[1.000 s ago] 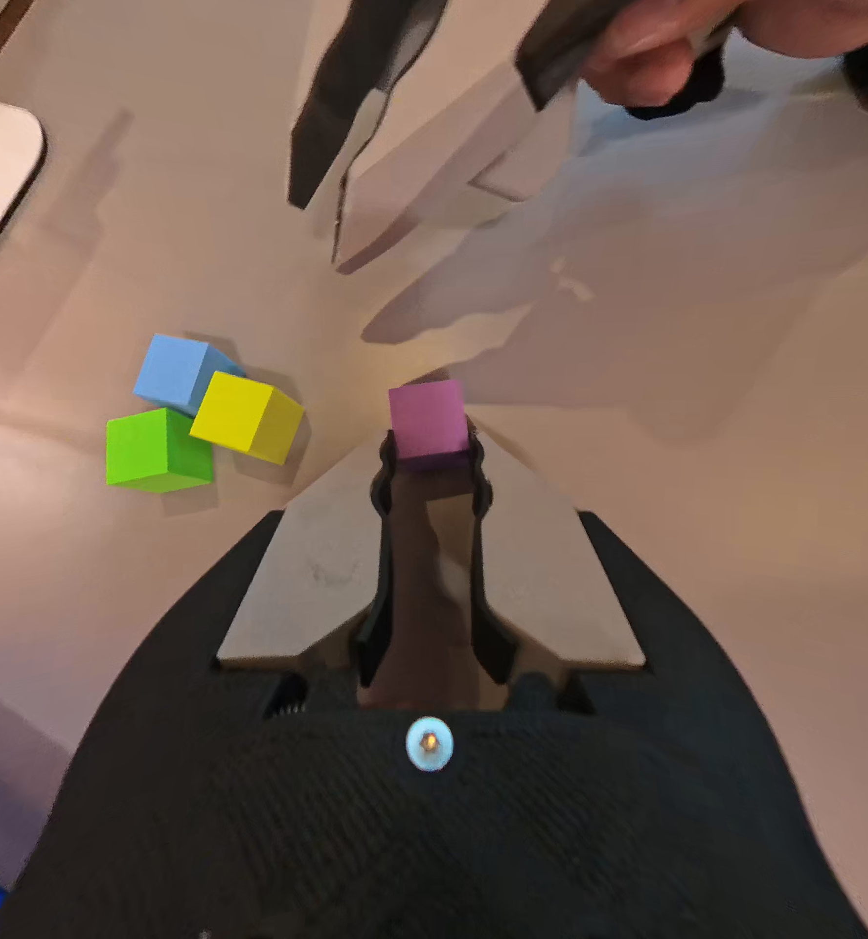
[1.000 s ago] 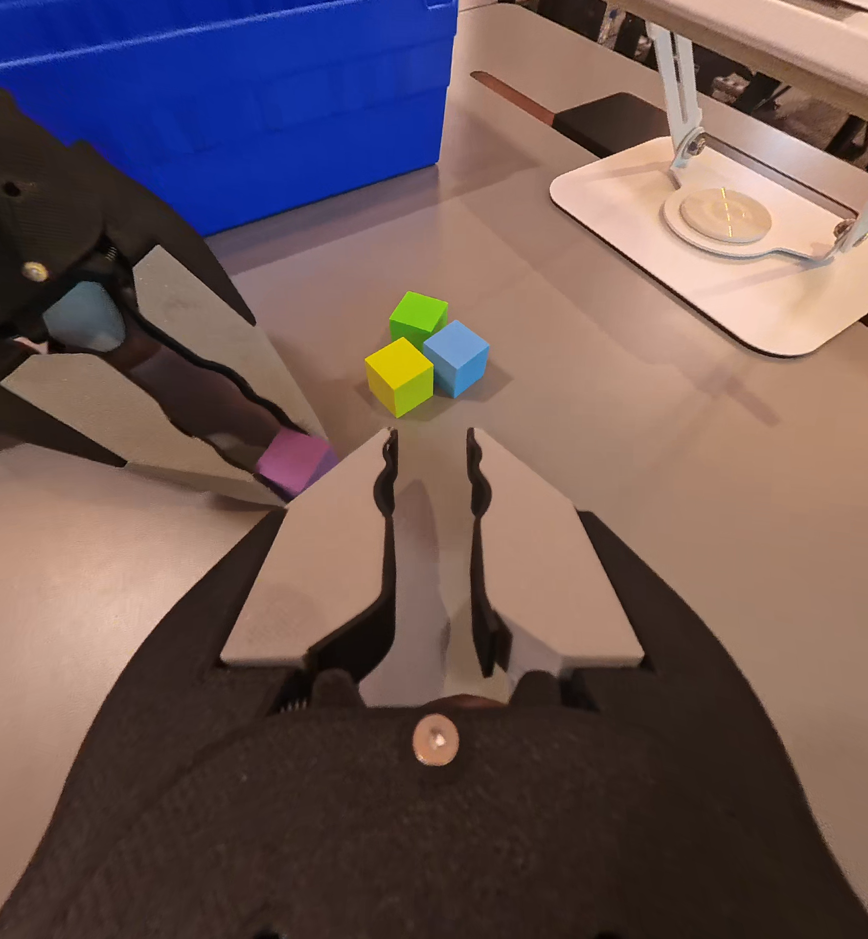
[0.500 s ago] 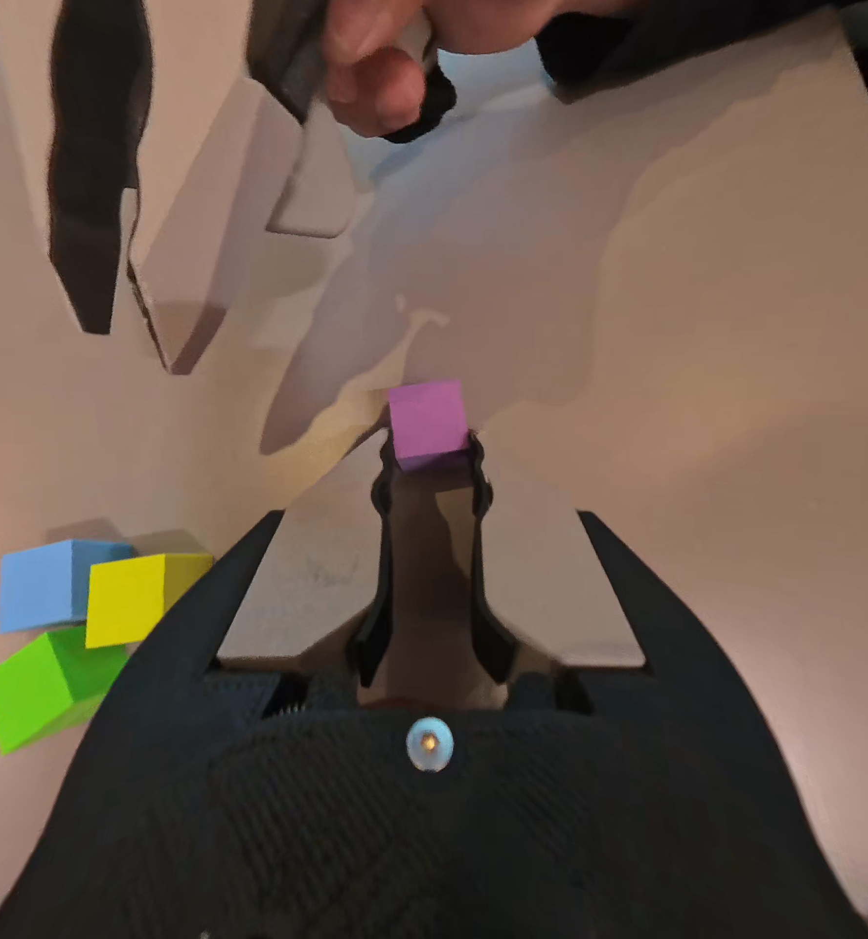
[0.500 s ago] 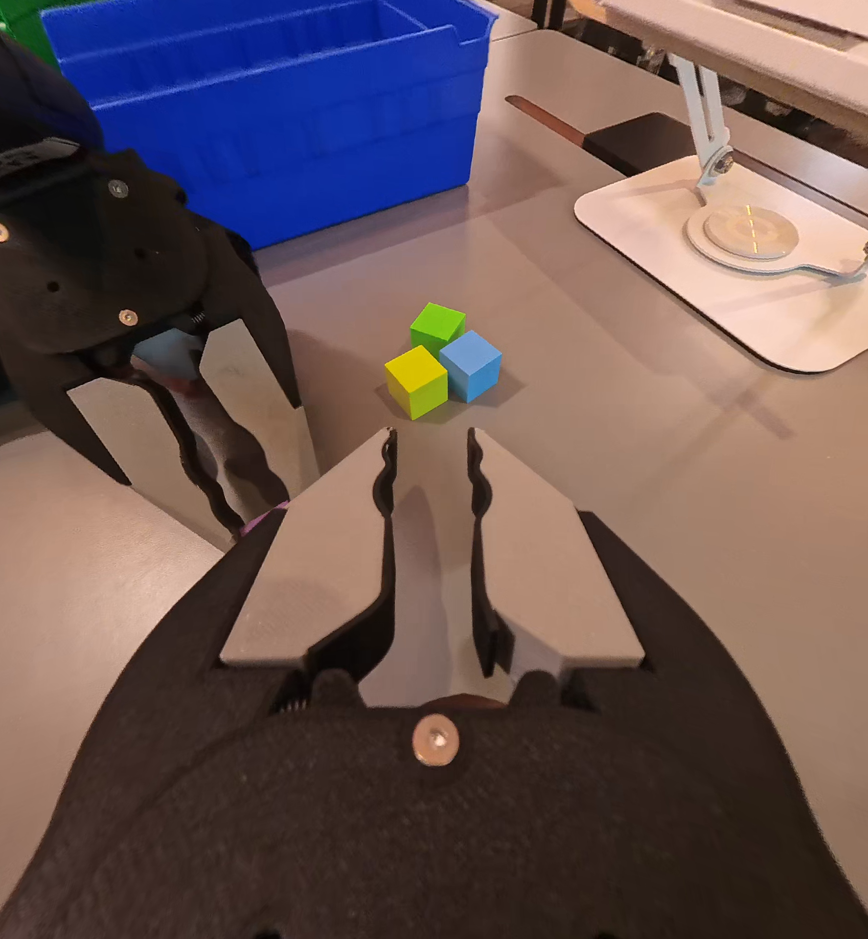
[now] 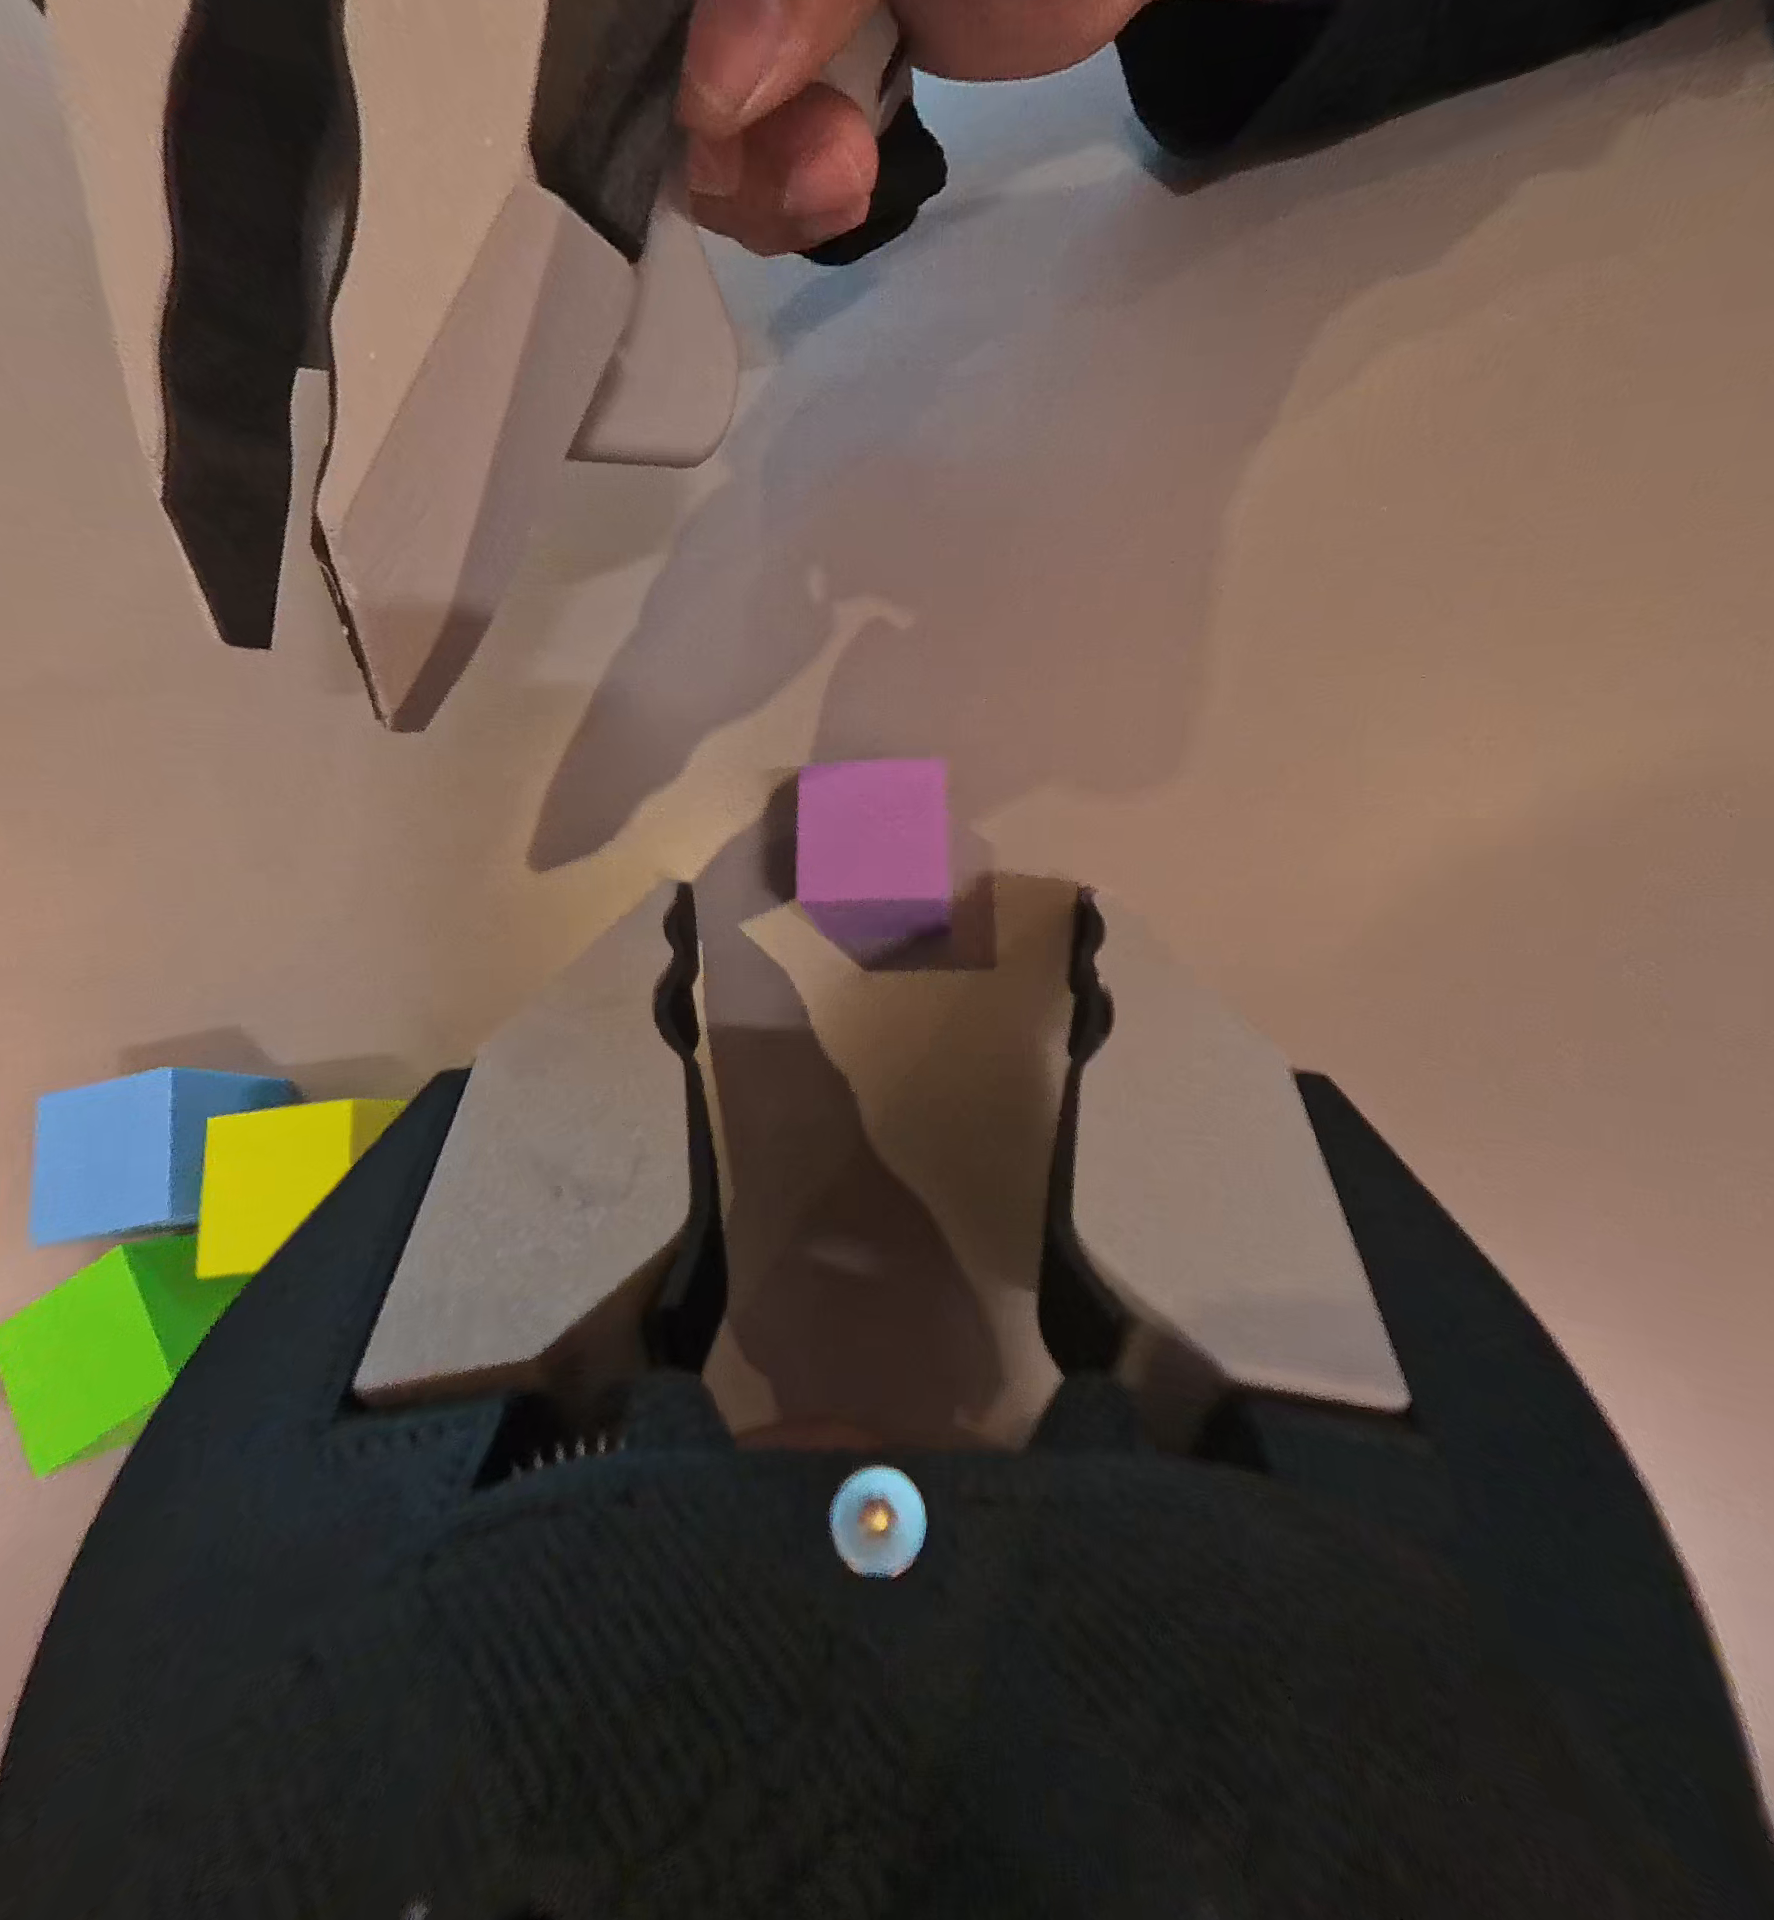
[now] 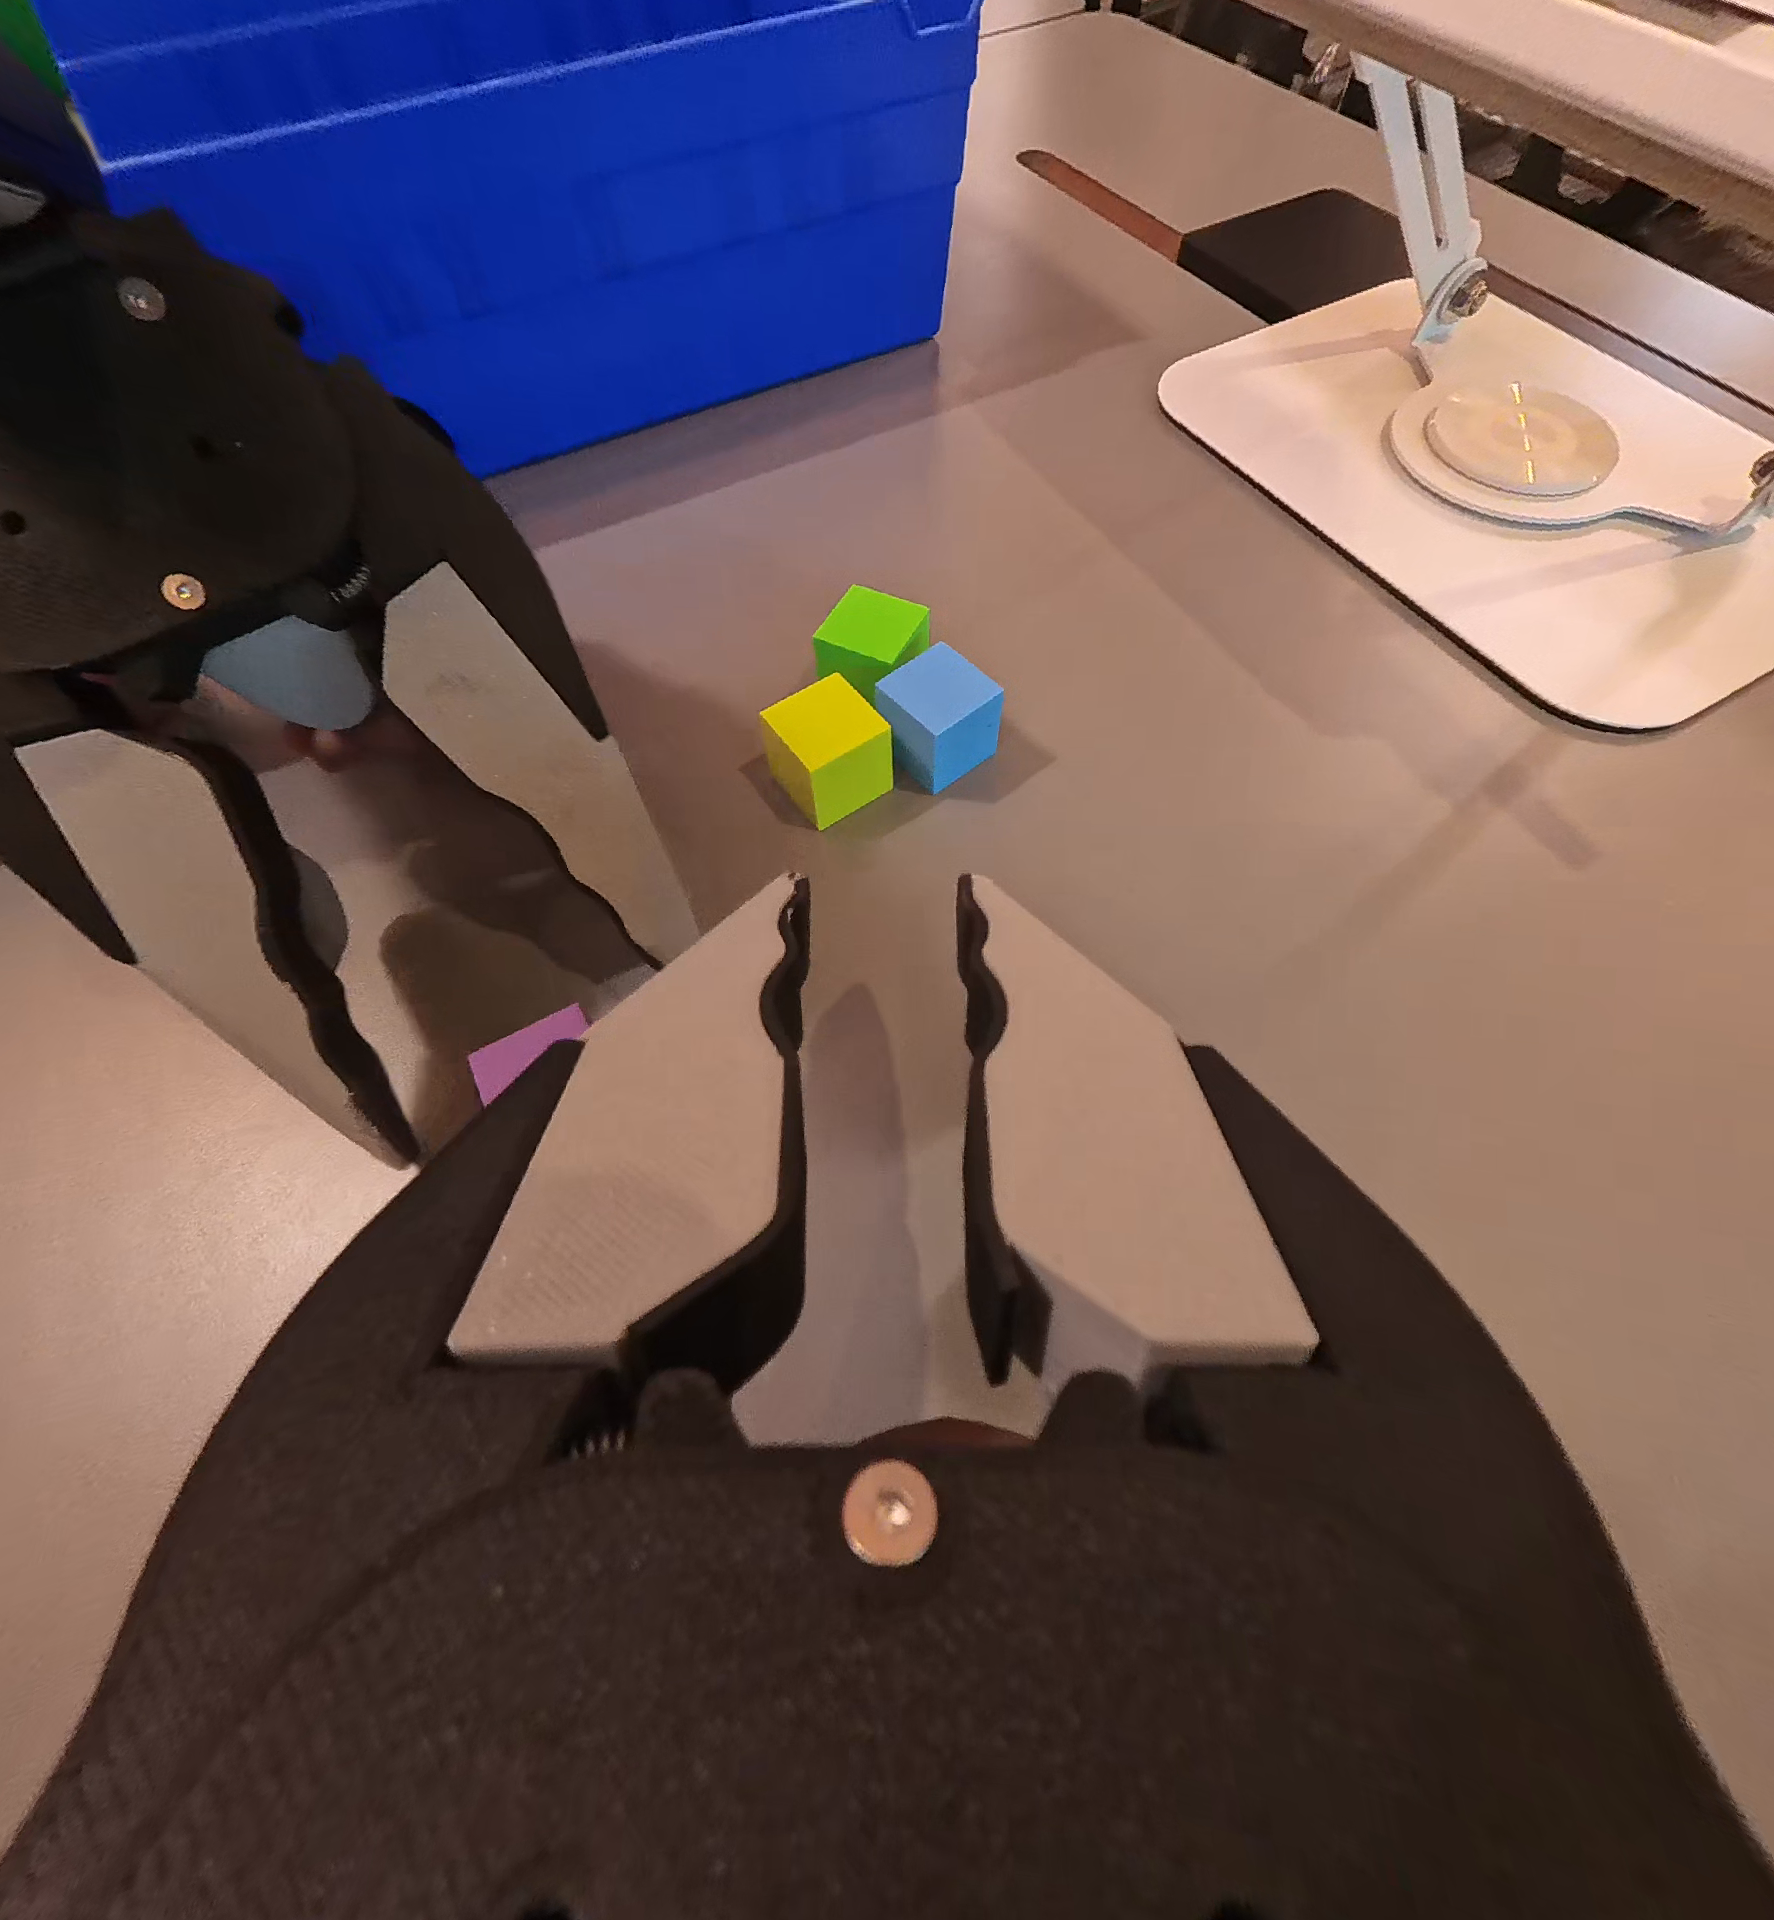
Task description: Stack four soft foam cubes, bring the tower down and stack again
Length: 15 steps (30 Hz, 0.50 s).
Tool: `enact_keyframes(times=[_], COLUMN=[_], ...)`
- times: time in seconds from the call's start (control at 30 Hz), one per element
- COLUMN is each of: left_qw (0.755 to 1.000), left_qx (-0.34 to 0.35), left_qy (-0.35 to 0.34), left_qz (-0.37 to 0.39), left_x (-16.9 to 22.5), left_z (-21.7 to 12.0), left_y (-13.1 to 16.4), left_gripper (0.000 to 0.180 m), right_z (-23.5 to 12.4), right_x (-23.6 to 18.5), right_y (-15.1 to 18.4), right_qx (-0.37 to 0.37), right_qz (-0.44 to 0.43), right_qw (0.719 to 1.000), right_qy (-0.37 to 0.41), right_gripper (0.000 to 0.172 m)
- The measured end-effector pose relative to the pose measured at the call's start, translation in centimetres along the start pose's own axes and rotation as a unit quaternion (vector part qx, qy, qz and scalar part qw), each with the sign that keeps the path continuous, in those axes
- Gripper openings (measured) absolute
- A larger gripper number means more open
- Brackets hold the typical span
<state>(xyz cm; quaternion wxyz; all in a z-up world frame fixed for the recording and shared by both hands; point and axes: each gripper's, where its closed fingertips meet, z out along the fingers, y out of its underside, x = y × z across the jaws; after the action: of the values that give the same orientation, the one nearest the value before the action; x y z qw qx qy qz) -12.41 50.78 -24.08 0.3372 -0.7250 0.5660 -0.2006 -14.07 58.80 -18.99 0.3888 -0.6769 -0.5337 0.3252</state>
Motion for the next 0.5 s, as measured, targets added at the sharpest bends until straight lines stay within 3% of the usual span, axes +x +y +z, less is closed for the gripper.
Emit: enact_keyframes(times=[0.27,0.5], left_qw=[0.998,0.980], left_qx=[0.023,0.072], left_qy=[-0.048,-0.181], left_qz=[0.016,-0.031], left_x=[0.4,-4.3], left_z=[-2.6,-6.5], left_y=[-0.5,-1.5], left_gripper=[0.066,0.060], right_z=[0.4,0.9], right_x=[-0.3,-0.8], right_y=[0.6,1.2], right_qx=[-0.012,-0.033], right_qz=[-0.008,-0.031], right_qw=[1.000,0.999], right_qy=[0.001,0.006], right_gripper=[0.027,0.031])
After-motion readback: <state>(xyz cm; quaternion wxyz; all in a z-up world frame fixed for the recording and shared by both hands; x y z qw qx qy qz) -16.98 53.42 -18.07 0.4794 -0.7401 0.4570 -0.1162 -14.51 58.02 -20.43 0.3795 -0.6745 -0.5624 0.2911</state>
